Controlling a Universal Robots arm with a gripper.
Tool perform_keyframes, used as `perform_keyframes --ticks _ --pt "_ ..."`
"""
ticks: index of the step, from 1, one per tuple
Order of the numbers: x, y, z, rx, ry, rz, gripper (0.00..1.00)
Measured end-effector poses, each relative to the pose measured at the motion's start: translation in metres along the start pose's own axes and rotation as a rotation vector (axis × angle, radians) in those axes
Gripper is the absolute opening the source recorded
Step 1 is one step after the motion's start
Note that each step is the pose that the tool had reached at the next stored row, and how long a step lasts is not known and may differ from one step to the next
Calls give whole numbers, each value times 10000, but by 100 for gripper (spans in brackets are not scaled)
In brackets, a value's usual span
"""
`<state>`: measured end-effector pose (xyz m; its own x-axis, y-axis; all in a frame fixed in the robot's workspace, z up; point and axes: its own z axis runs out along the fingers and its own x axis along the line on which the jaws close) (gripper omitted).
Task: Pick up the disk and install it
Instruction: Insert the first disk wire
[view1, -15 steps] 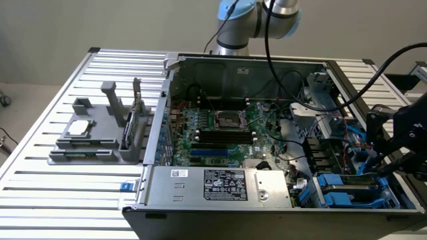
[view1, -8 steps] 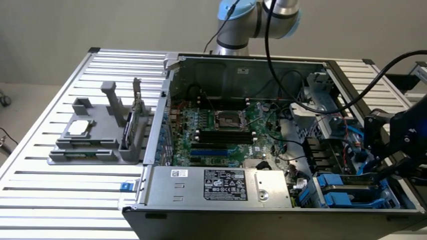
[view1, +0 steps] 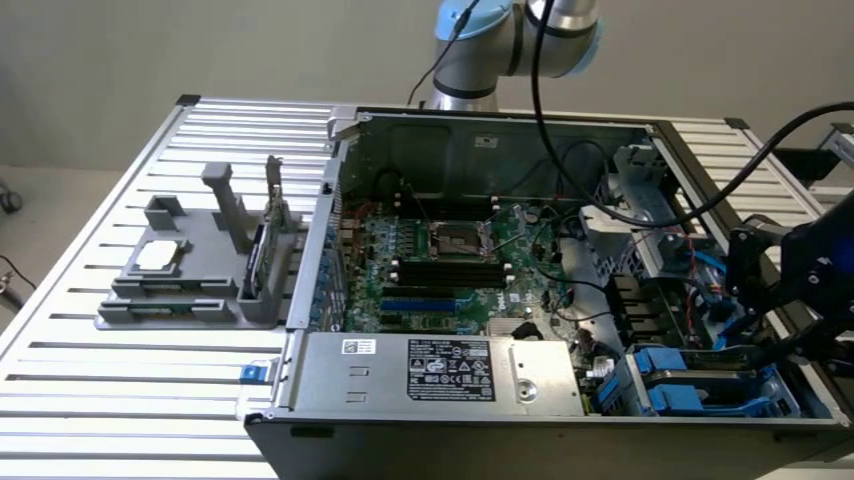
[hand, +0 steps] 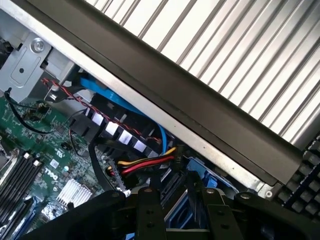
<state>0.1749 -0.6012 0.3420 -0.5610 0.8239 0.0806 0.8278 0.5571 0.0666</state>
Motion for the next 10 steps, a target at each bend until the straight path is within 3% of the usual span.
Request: perform_keyframes --ticks 3,4,10 --pt "-3 4 0 -9 -5 116 33" --pt "-5 7 -1 -8 -7 142 26" --pt "-14 20 6 -23 7 311 26"
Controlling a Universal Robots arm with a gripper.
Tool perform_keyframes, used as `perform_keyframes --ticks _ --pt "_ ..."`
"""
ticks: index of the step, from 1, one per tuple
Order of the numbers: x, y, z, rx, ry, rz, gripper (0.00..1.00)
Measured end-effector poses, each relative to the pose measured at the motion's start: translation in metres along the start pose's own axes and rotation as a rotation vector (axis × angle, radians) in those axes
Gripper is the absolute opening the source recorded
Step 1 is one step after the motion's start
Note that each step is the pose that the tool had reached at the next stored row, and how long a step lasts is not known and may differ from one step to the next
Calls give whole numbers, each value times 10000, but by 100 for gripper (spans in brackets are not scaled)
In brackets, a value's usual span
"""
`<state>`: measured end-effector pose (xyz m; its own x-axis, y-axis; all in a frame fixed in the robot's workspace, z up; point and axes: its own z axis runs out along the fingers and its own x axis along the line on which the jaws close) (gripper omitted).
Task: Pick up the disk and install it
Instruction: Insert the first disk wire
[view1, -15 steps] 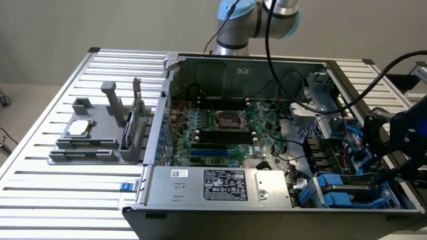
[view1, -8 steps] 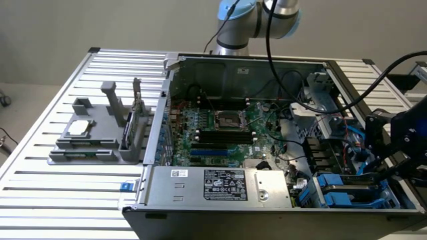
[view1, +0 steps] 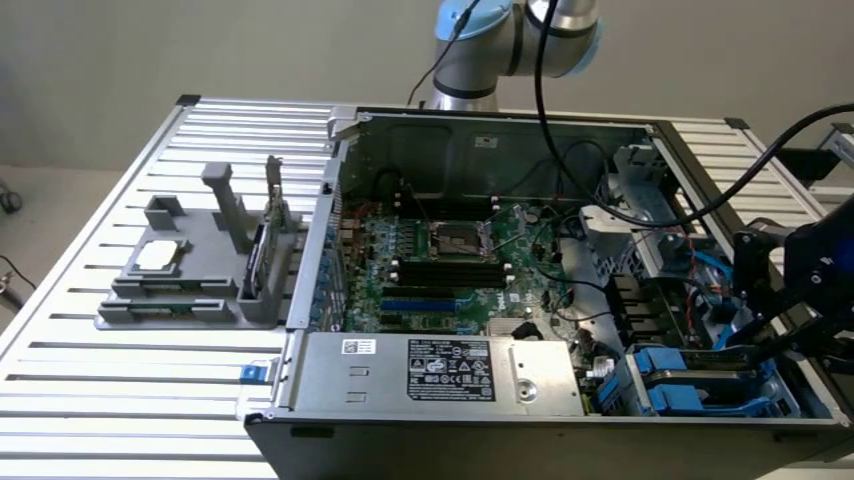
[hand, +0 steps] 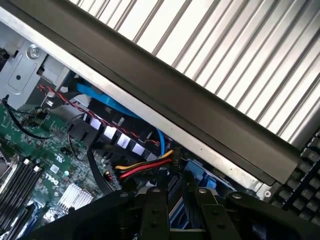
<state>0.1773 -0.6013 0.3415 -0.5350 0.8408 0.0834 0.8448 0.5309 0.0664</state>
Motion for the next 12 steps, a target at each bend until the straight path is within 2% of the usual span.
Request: perform_keyframes --ticks 8,12 --pt "-3 14 11 -59 31 313 26" --pt "16 27 22 -69 22 437 26"
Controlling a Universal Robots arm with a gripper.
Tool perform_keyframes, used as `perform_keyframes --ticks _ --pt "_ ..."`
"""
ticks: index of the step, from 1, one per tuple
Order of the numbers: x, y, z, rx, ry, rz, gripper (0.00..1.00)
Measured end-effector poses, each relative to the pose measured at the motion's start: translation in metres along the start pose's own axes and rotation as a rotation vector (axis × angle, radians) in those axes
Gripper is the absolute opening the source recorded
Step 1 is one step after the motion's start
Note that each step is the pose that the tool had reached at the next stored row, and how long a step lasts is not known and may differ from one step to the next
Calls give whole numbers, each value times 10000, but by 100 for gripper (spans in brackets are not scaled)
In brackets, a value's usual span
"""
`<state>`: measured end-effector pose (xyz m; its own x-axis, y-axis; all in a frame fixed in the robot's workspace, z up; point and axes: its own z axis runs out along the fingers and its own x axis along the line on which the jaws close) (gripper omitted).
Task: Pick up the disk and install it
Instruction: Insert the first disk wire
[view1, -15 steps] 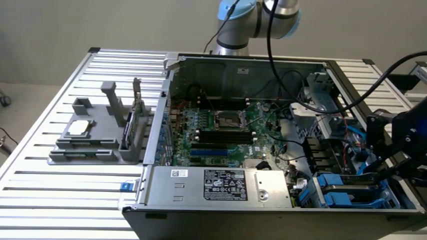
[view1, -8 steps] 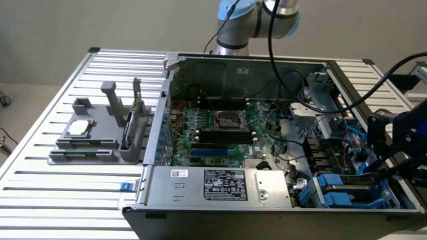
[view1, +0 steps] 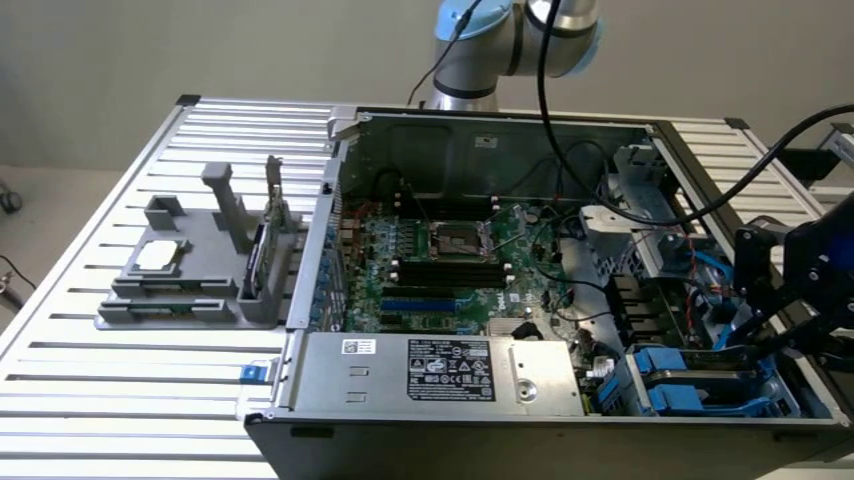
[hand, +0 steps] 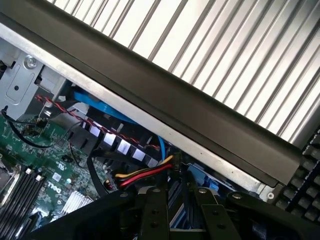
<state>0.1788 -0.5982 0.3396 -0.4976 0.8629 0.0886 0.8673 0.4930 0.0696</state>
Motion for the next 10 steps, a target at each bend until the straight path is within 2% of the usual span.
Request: perform_keyframes --ticks 7,8,9,10 --pt "9 5 22 -18 6 119 26" --pt "12 7 23 -20 6 134 24" --pt "13 7 24 -22 7 144 17" --pt "13 7 25 -24 10 151 16"
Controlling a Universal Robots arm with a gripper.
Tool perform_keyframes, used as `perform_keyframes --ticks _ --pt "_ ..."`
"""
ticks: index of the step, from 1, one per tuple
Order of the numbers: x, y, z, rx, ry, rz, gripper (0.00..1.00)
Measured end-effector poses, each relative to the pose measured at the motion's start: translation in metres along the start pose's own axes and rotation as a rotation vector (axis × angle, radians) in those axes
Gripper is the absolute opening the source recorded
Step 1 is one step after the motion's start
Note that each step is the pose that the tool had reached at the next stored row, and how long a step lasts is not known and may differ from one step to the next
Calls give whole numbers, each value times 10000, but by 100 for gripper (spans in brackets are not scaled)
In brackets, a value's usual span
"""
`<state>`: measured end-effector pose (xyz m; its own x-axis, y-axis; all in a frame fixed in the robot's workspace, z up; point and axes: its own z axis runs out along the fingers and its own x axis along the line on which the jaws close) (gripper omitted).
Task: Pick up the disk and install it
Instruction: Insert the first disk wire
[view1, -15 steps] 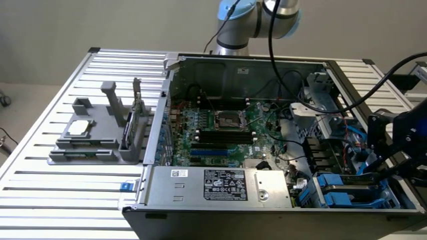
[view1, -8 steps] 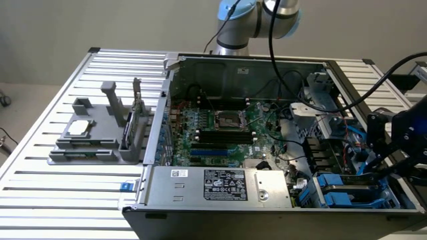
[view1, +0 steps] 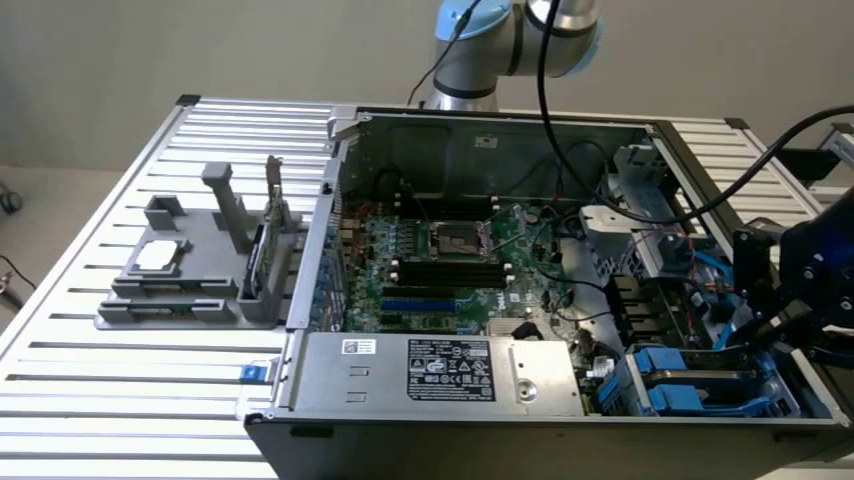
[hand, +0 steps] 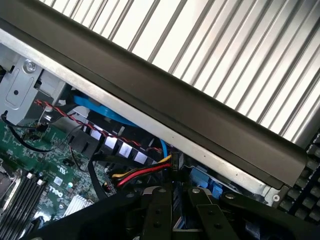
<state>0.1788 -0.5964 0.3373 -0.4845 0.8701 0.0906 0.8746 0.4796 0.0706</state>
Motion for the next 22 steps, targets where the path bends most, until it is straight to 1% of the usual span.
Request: perform_keyframes --ticks 6,11,13,18,20,22 --pt "10 3 1 -5 3 27 16" --pt "34 -20 -5 -17 22 34 16" --pt "58 -45 -20 -19 23 43 16" --pt "95 -80 -99 -23 21 94 16" --pt "101 -89 -106 -18 32 123 16" --pt "106 -99 -107 5 47 168 16"
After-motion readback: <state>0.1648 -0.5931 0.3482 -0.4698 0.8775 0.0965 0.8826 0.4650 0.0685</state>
